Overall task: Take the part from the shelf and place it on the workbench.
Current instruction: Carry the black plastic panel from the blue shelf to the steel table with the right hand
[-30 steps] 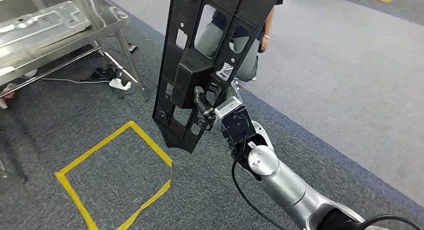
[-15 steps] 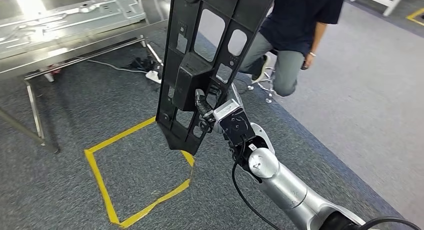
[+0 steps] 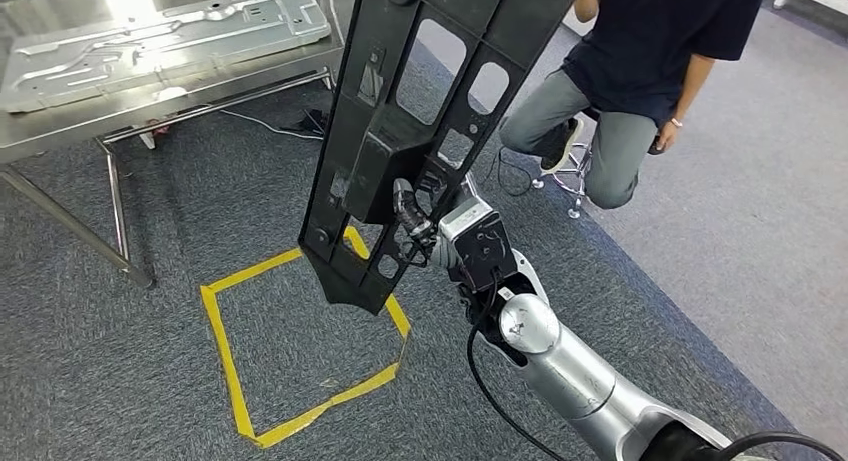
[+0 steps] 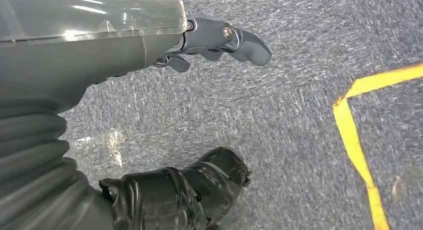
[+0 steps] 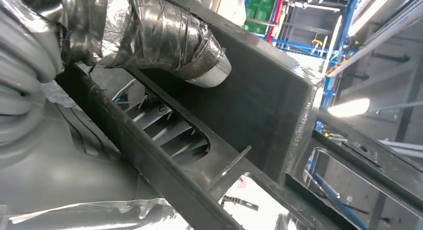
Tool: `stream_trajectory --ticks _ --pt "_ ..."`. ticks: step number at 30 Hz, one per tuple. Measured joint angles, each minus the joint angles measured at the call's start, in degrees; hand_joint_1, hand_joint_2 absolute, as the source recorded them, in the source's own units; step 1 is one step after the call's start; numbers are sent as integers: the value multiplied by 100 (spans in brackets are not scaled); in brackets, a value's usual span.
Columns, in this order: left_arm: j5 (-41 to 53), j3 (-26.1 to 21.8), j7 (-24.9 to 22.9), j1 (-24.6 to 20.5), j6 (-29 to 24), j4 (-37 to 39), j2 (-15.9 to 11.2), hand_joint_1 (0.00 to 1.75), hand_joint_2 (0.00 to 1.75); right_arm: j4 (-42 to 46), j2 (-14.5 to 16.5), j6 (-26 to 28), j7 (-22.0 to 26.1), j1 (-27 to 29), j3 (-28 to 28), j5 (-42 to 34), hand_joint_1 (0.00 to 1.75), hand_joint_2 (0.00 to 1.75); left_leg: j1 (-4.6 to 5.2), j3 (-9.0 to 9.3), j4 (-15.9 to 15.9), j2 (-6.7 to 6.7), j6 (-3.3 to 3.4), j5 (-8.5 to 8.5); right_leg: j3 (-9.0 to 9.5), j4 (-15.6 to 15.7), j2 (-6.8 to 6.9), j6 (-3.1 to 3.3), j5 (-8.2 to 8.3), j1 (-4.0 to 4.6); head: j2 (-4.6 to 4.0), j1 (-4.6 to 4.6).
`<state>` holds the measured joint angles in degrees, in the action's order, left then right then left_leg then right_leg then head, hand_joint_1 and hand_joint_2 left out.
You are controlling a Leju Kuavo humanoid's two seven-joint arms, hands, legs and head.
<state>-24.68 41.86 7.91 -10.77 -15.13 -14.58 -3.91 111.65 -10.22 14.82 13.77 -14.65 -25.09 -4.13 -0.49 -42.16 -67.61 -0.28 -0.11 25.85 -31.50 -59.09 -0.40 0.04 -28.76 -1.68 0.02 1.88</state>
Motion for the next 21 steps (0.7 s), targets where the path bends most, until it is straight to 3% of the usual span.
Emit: stream_trajectory --ticks 2,3,7,9,11,13,14,15,16,18,19,21 --pt "0 0 -1 -12 -1 0 1 0 175 1 1 -1 4 -5 0 -5 175 175 37 352 655 9 65 -206 78 24 24 -57 -84 10 -1 -2" --pt "-1 -1 -2 -17 -3 0 1 0 175 1 1 -3 9 -8 1 -21 175 175 62 446 812 11 106 -184 114 51 30 -93 -112 12 -1 -4" --pt "-4 -5 -25 -26 -15 1 7 0 175 0 2 -43 55 -11 5 -168 175 175 74 705 989 -17 277 -39 194 -106 48 -213 -86 5 -1 13" --pt "-1 -10 -54 -43 -25 0 16 0 175 1 7 -84 78 -41 9 -281 175 175 60 855 1024 -22 349 24 -122 -634 46 -232 -194 3 0 30" --pt "5 -17 -109 -63 -40 0 29 0 175 0 13 -117 75 -63 12 -410 175 175 64 952 1023 -26 388 116 -656 -1318 41 -249 -428 14 1 43" --pt "19 -21 -171 -68 -55 0 54 0 175 -2 15 -139 52 -72 16 -498 175 175 68 1076 1020 -48 385 227 -997 -1508 43 -258 -564 16 0 50" --pt "26 -21 -197 -68 -63 0 72 0 175 -3 15 -153 42 -84 19 -523 175 175 67 1163 1019 -61 373 294 -1025 -1310 43 -251 -466 17 0 51" --pt "30 -22 -214 -67 -70 0 90 0 175 -3 15 -166 37 -99 22 -539 175 175 66 1259 1019 -71 355 368 -980 -975 44 -240 -228 17 0 52" --pt "32 -22 -223 -69 -79 0 107 0 175 -4 15 -178 34 -111 26 -554 175 175 71 1345 1011 -78 330 448 -914 -590 45 -224 126 23 -1 53" --pt "34 -23 -235 -83 -93 0 128 0 175 -7 15 -189 32 -126 30 -589 175 175 85 1455 1011 -90 269 592 -798 -115 49 -183 562 54 -1 38" --pt "36 -25 -240 -93 -99 0 132 0 175 -9 15 -190 30 -128 30 -604 175 175 93 1496 1001 -92 233 629 -768 -42 44 -153 626 65 -1 30" --pt "40 -26 -249 -113 -110 0 132 0 175 -8 15 -190 27 -147 34 -627 175 175 92 1508 895 -82 166 608 -658 -24 33 -80 553 61 1 23"
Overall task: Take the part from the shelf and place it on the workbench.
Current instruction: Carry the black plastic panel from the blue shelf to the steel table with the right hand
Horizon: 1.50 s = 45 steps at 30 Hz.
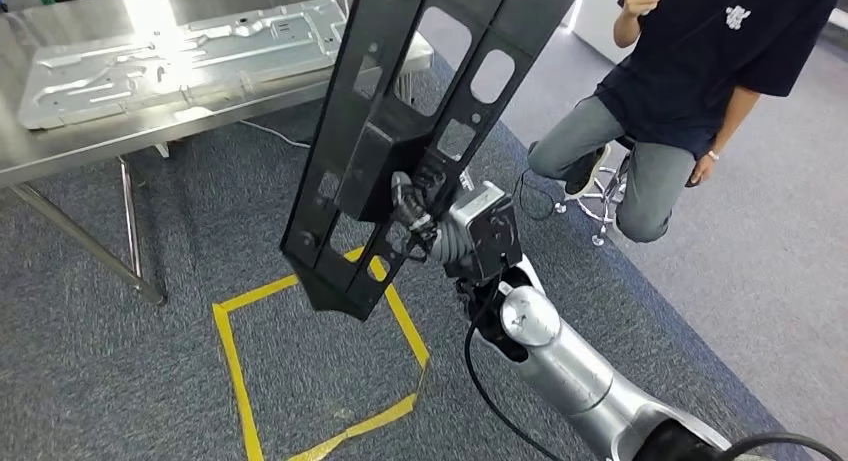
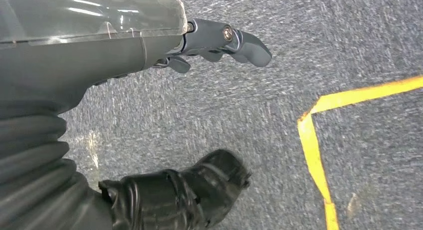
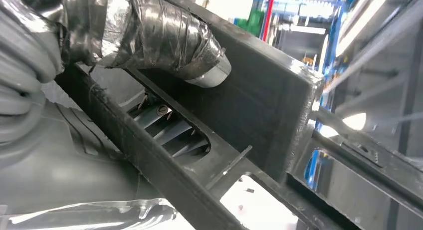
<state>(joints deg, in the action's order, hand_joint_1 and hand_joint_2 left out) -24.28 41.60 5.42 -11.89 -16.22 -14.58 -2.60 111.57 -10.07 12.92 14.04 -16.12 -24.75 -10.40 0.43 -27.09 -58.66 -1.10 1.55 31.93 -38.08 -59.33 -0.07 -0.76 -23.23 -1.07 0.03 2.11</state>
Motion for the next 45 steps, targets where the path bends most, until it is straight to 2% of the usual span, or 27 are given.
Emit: stream_trajectory --ticks 1,3,4,6,7,8,9,12,13,14,16,18,20,22,23,24,26,28,31,32,34,36,38,39,42,43,45 --pt "2 -1 1 -7 -4 0 0 0 175 0 2 -1 3 -11 7 -13 175 175 -7 -60 -181 9 -29 -68 68 24 1 44 -37 -13 0 -2" --pt "3 -1 -2 -16 -9 0 9 0 175 0 8 -6 10 -25 21 -40 175 175 -29 -428 -772 32 -81 -117 228 69 8 103 -125 -19 0 -8" --pt "4 -1 -3 -15 -10 0 17 0 175 -1 11 -9 13 -27 26 -56 175 175 -40 -682 -1106 41 -112 -34 311 86 9 120 -185 -17 -1 -10" --pt "5 -1 -13 5 -11 0 27 0 175 -2 15 -12 14 -27 27 -77 175 175 -57 -1128 -1489 52 -155 339 492 106 2 124 -323 -14 -1 -11" --pt "8 -1 -19 18 -12 0 28 0 175 -2 16 -11 14 -27 29 -84 175 175 -60 -1265 -1476 58 -162 501 596 108 -2 121 -403 -15 -1 -10" --pt "13 -1 -23 29 -13 0 28 0 175 -2 16 -11 14 -26 30 -90 175 175 -61 -1329 -1314 63 -156 538 709 110 -7 114 -487 -14 -1 -10" --pt "22 -1 -28 36 -15 0 28 0 175 -2 17 -13 14 -26 32 -96 175 175 -61 -1342 -1038 67 -135 404 826 112 -8 105 -574 -11 -1 -10" --pt "50 -1 -43 70 -20 1 28 0 175 -12 17 -17 17 -25 37 -120 175 175 -6 -1241 -222 68 -20 -649 1085 120 -38 38 -823 -5 -1 -8" --pt "53 -2 -46 79 -22 1 28 0 175 -16 18 -18 17 -24 38 -129 175 175 22 -1193 -120 65 18 -840 1165 111 -54 2 -876 -6 -1 -7" --pt "53 -2 -48 74 -25 1 29 0 175 -17 18 -19 21 -28 43 -139 175 175 47 -1137 -109 62 59 -821 1228 73 -68 -39 -885 -4 -1 -5" --pt "55 -3 -46 26 -29 0 32 0 175 -13 17 -20 23 -48 60 -152 175 175 39 -971 -36 52 147 -756 1184 -182 -65 -89 -808 -17 -1 -3" --pt "56 -5 -42 -17 -29 0 33 0 175 -8 20 -20 28 -70 78 -167 175 175 21 -814 16 48 222 -692 848 -728 -52 -113 -790 -21 -1 4" --pt "56 -9 -42 -20 -28 0 31 0 175 -4 22 -21 31 -67 86 -178 175 175 19 -716 26 46 260 -599 377 -1305 -43 -131 -1043 -18 -1 10" --pt "56 -12 -42 1 -24 0 33 0 175 -4 22 -22 29 -52 93 -180 175 175 14 -600 24 30 259 -483 6 -1498 -40 -161 -1334 -20 -1 11" --pt "56 -13 -42 16 -22 0 38 0 175 -4 22 -22 29 -48 96 -180 175 175 8 -528 19 20 249 -420 -72 -1374 -37 -174 -1331 -21 -1 11" --pt "56 -13 -41 30 -21 0 46 0 175 -4 22 -22 28 -47 100 -180 175 175 -1 -449 12 9 232 -352 -75 -1105 -34 -178 -1167 -23 -1 12" --pt "56 -14 -40 46 -21 1 60 0 175 -7 21 -22 31 -46 109 -180 175 175 -9 -328 -18 -8 175 -207 5 -447 -14 -168 -556 -27 -1 10" --pt "54 -14 -39 41 -23 1 61 0 175 -9 21 -27 26 -37 118 -182 175 175 5 -267 -29 -17 96 -95 78 -120 -1 -111 -195 -16 -1 8" --pt "52 -16 -34 24 -26 0 52 0 175 -4 19 -40 22 -36 137 -187 175 175 11 -218 -104 -10 8 -77 193 -74 -15 14 -208 -18 -1 9" --pt "51 -17 -34 17 -28 0 51 0 175 -4 19 -48 25 -42 147 -188 175 175 4 -289 -265 5 -17 -93 249 -56 -15 50 -234 -24 -1 3" --pt "50 -18 -34 7 -30 0 55 0 175 -4 20 -70 27 -50 162 -190 175 175 -18 -655 -845 43 -76 -36 366 -21 -11 102 -307 -29 -1 -2" --pt "49 -18 -38 16 -29 0 62 0 175 -4 20 -91 28 -52 163 -193 175 175 -37 -1156 -1430 62 -120 216 477 -5 -15 116 -408 -20 -1 -3" --pt "49 -18 -42 40 -28 0 63 0 175 -5 19 -98 30 -49 164 -200 175 175 -43 -1440 -1492 70 -120 346 625 -2 -23 116 -533 -4 -1 -3" --pt "51 -18 -41 47 -28 0 63 0 175 -7 19 -101 33 -49 166 -205 175 175 -38 -1456 -1269 70 -93 230 715 0 -25 114 -600 9 -1 -4" --pt "54 -19 -41 63 -31 1 54 0 175 -24 20 -106 49 -50 172 -217 175 175 29 -1305 -337 56 69 -653 953 35 -40 79 -794 30 -1 3" --pt "54 -20 -43 67 -33 1 50 0 175 -33 21 -108 53 -49 175 -222 175 175 61 -1243 -176 60 113 -840 1017 80 -52 48 -841 20 -1 3" --pt "54 -21 -43 53 -38 1 42 0 175 -44 21 -111 61 -54 184 -237 175 175 101 -1098 -22 71 162 -857 1140 102 -65 -23 -837 5 -1 1"
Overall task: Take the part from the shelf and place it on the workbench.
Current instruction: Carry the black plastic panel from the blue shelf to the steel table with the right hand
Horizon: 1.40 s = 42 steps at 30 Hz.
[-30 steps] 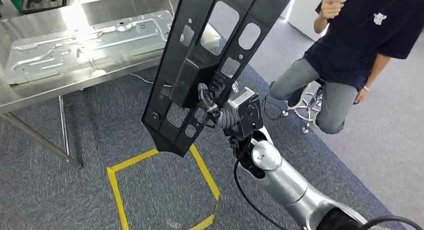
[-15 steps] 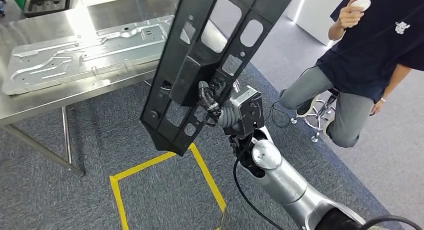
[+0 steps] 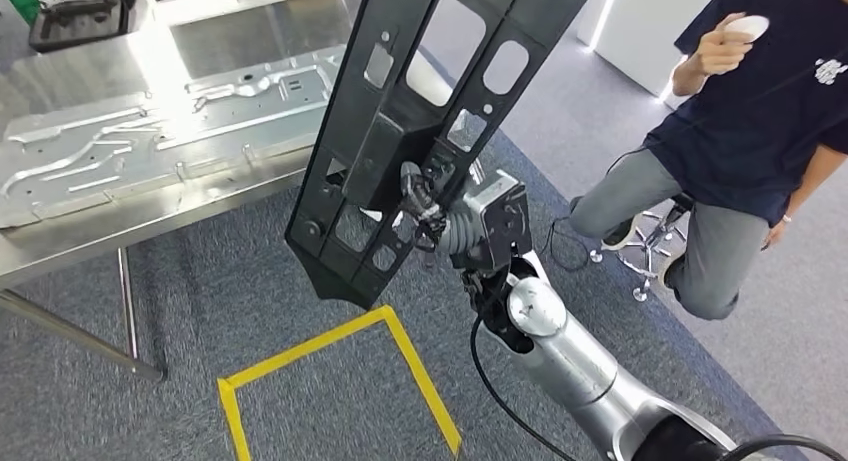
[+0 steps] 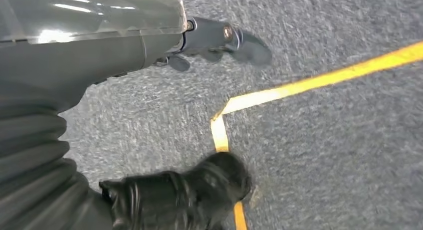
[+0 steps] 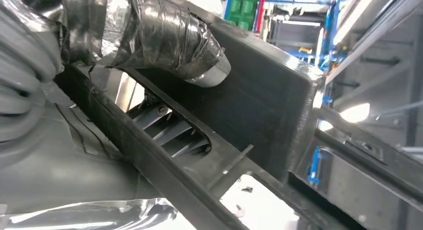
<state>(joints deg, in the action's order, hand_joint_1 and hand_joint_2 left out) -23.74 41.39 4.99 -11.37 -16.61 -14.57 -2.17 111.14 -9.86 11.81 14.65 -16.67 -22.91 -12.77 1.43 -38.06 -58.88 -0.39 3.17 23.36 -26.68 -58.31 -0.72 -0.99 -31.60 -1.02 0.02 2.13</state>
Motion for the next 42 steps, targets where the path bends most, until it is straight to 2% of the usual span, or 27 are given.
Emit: stream_trajectory --ticks 2,4,6,7,8,9,10,11,13,14,16,18,20,22,23,24,25,28,29,31,33,35,37,38,39,40,42 --pt "1 -2 1 -36 -1 -1 -6 0 175 -4 0 0 6 -14 18 -14 175 175 -21 213 142 -3 44 45 -59 -251 12 -44 113 -10 0 2" --pt "1 -21 1 -64 3 -1 -10 0 175 -8 1 7 16 -20 39 -14 175 175 -55 411 225 -8 84 116 -462 -853 20 -82 140 -14 0 4" --pt "2 -49 0 -68 8 -1 -13 0 175 -15 2 17 19 -4 48 23 175 175 -64 554 244 -16 105 244 -990 -1431 24 -128 -130 -15 0 7" --pt "4 -56 -3 -59 12 -1 -10 0 175 -21 3 22 13 7 48 57 175 175 -70 633 243 -25 100 319 -1196 -1552 27 -153 -310 -20 0 6" --pt "6 -60 -7 -48 16 -1 -7 0 175 -28 2 25 3 15 49 100 175 175 -80 726 241 -36 91 398 -1329 -1521 30 -172 -424 -24 0 7" --pt "9 -61 -11 -37 20 -1 -1 0 175 -34 2 27 -8 19 50 143 175 175 -94 834 237 -49 73 486 -1393 -1341 36 -188 -388 -27 0 7" --pt "12 -62 -14 -30 20 -1 6 0 175 -39 1 30 -18 19 50 175 175 175 -108 945 229 -59 47 581 -1408 -1047 43 -206 -162 -31 0 8" --pt "15 -65 -15 -28 21 -1 11 0 175 -48 -1 31 -26 21 51 204 175 175 -113 1037 207 -70 13 683 -1413 -675 50 -215 258 -39 -1 9" --pt "18 -73 -25 -32 20 -1 17 0 175 -66 -1 32 -38 34 51 248 175 175 -109 1143 161 -95 -64 882 -1398 -210 53 -164 915 -37 -1 2" --pt "19 -76 -28 -38 20 -1 16 0 175 -73 -1 31 -49 47 51 265 175 175 -103 1179 142 -102 -103 940 -1393 -131 50 -110 1048 -27 -1 0" --pt "23 -79 -33 -57 19 -2 12 0 175 -70 -2 31 -71 49 52 284 175 175 -105 1208 83 -96 -165 965 -1309 -137 58 0 972 -14 1 -3" --pt "26 -80 -31 -69 19 -3 11 0 175 -69 -5 32 -75 26 53 285 175 175 -120 1040 -288 -70 -222 873 -1164 -80 81 82 885 -32 1 -7" --pt "27 -81 -32 -71 19 -3 18 0 175 -70 -6 31 -78 24 53 285 175 175 -142 598 -948 -38 -279 933 -993 -17 87 119 788 -39 0 -17" --pt "27 -82 -33 -54 19 -3 22 0 175 -72 -6 28 -81 29 52 285 175 175 -155 129 -1392 -23 -305 1290 -815 14 83 120 657 -37 0 -20" --pt "27 -82 -34 -43 19 -3 22 0 175 -72 -7 28 -82 32 52 284 175 175 -156 -28 -1415 -17 -305 1449 -709 20 80 116 577 -35 0 -19" --pt "27 -82 -33 -34 19 -3 21 0 175 -72 -7 30 -82 33 52 280 175 175 -155 -117 -1293 -13 -291 1487 -593 22 78 111 491 -30 0 -20" --pt "27 -82 -33 -28 19 -3 21 0 175 -72 -6 33 -80 33 52 275 175 175 -151 -147 -1048 -9 -264 1335 -473 24 78 106 404 -22 0 -20" --pt "26 -83 -33 7 21 -3 14 0 175 -86 -1 36 -67 27 51 260 175 175 -92 -125 -195 -6 -124 151 -200 22 53 47 147 2 0 -18" --pt "25 -84 -33 17 23 -3 12 0 175 -93 1 35 -63 28 50 255 175 175 -66 -95 -67 -6 -88 -77 -131 12 37 11 88 2 0 -19" --pt "26 -84 -31 -6 26 -4 13 0 175 -98 4 33 -51 17 51 245 175 175 -46 39 -10 -5 -42 -49 -36 -56 24 -64 67 1 0 -19" --pt "31 -86 -29 -53 25 -6 14 0 175 -99 4 32 -42 -1 58 231 175 175 -58 215 81 -14 12 20 -111 -320 38 -107 80 -10 -1 -11" --pt "34 -90 -30 -79 26 -7 10 0 175 -102 7 26 -33 -12 64 207 175 175 -68 351 132 -22 63 95 -467 -884 46 -130 -68 -15 -1 -8" --pt "35 -93 -32 -81 29 -7 5 0 175 -104 9 18 -30 2 64 181 175 175 -60 440 133 -43 83 197 -958 -1437 46 -151 -355 -10 0 -8" --pt "39 -94 -33 -72 32 -7 5 0 175 -107 9 14 -31 13 64 172 175 175 -56 502 130 -58 81 259 -1137 -1536 47 -159 -440 -8 0 -8" --pt "43 -95 -33 -61 35 -7 9 0 175 -111 8 14 -30 19 64 164 175 175 -53 581 128 -76 77 328 -1241 -1466 47 -161 -415 -7 0 -8" --pt "48 -95 -34 -52 37 -7 14 0 175 -115 8 11 -29 20 65 160 175 175 -52 672 126 -89 70 402 -1270 -1234 48 -152 -244 -4 0 -7" --pt "56 -95 -34 -40 37 -7 30 0 175 -127 7 3 -25 23 66 160 175 175 -49 834 109 -104 37 557 -1243 -547 46 -106 426 17 0 -14"
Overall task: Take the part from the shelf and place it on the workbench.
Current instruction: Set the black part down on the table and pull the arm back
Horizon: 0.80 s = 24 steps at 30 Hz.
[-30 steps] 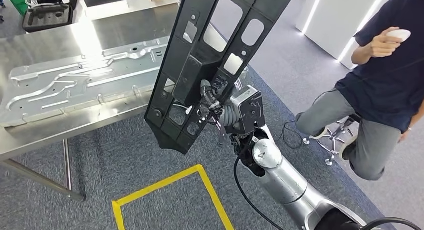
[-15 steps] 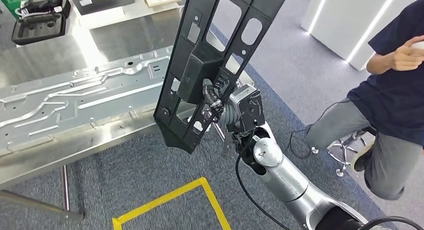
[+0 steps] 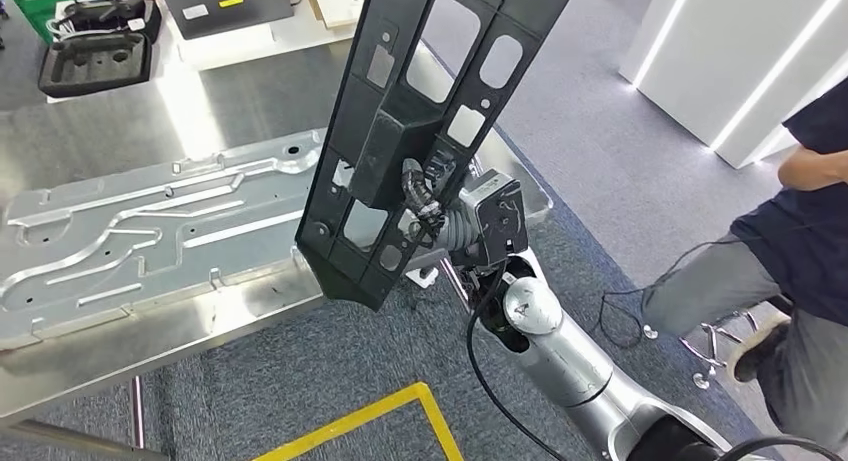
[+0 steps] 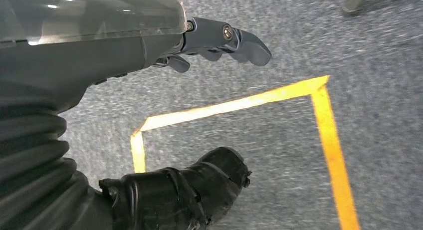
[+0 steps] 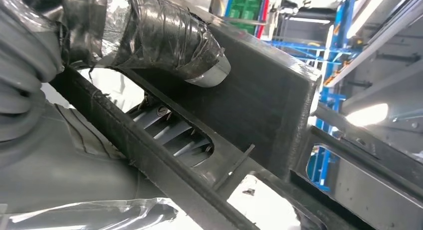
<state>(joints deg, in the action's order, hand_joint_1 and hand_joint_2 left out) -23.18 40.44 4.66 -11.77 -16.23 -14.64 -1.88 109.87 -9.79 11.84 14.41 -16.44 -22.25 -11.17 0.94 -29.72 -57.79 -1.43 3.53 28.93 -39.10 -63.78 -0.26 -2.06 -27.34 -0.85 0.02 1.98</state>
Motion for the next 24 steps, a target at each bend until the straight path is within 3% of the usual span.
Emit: stream_trajectory --ticks 2,3,5,7,9,11,12,13,15,17,21,22,24 --pt "2 -1 0 7 1 0 8 0 175 -16 0 -13 -1 9 -3 0 175 175 4 72 -20 -10 -70 126 38 386 -7 76 431 33 0 -1" --pt "1 -2 2 7 2 0 7 0 175 -23 0 -16 0 12 -4 1 175 175 5 97 -32 -13 -104 163 49 422 -9 121 451 50 0 -2" --pt "-3 -4 13 -4 2 0 -9 0 175 -23 0 -15 1 2 -3 12 175 175 10 99 -69 -15 -155 171 130 478 -5 195 407 31 1 8" --pt "-8 -7 32 -22 4 0 -23 0 175 -23 -1 -10 -5 -17 -3 49 175 175 9 -22 -355 7 -214 128 311 601 5 239 360 -16 0 8" --pt "-19 -13 43 -30 10 0 -21 0 175 -28 -1 3 -26 -26 -4 127 175 175 -36 -353 -910 40 -294 236 500 691 17 260 298 -37 0 0" --pt "-31 -20 52 -11 15 0 -27 0 175 -50 0 42 -94 -26 -8 281 175 175 -90 -738 -1314 58 -353 472 647 713 21 257 193 -46 0 -3" --pt "-36 -23 59 10 16 0 -34 0 175 -65 -2 72 -149 -25 -10 387 175 175 -105 -854 -1314 67 -370 501 726 709 20 247 132 -53 0 -3" --pt "-37 -24 66 29 17 0 -40 0 175 -80 -3 106 -222 -27 -13 515 175 175 -114 -896 -1144 75 -382 392 816 696 13 233 63 -62 0 -3" --pt "-38 -25 81 58 19 1 -52 0 175 -97 -10 178 -417 -55 -15 829 175 175 -117 -834 -522 87 -382 -192 989 651 13 191 -88 -74 -1 -3" --pt "-39 -33 95 71 27 3 -72 0 175 -116 -36 225 -721 -146 -22 1282 175 175 -82 -805 -154 101 -333 -551 1052 588 0 122 -216 -62 -1 -19" --pt "-33 -45 101 80 46 7 -100 0 175 -157 -185 188 -1449 -435 -61 2372 175 175 -73 -835 -155 107 -186 -570 984 485 -14 -16 -387 -49 0 -15" --pt "-26 -46 102 67 55 7 -102 0 175 -165 -235 155 -1636 -533 -77 2681 175 175 -85 -828 -137 105 -158 -569 909 342 -6 -33 -475 -51 0 -4" --pt "-6 -55 103 41 77 7 -117 0 175 -191 -335 69 -1962 -727 -115 3260 175 175 -77 -811 -122 95 -102 -546 564 -292 6 -47 -741 -39 0 17"
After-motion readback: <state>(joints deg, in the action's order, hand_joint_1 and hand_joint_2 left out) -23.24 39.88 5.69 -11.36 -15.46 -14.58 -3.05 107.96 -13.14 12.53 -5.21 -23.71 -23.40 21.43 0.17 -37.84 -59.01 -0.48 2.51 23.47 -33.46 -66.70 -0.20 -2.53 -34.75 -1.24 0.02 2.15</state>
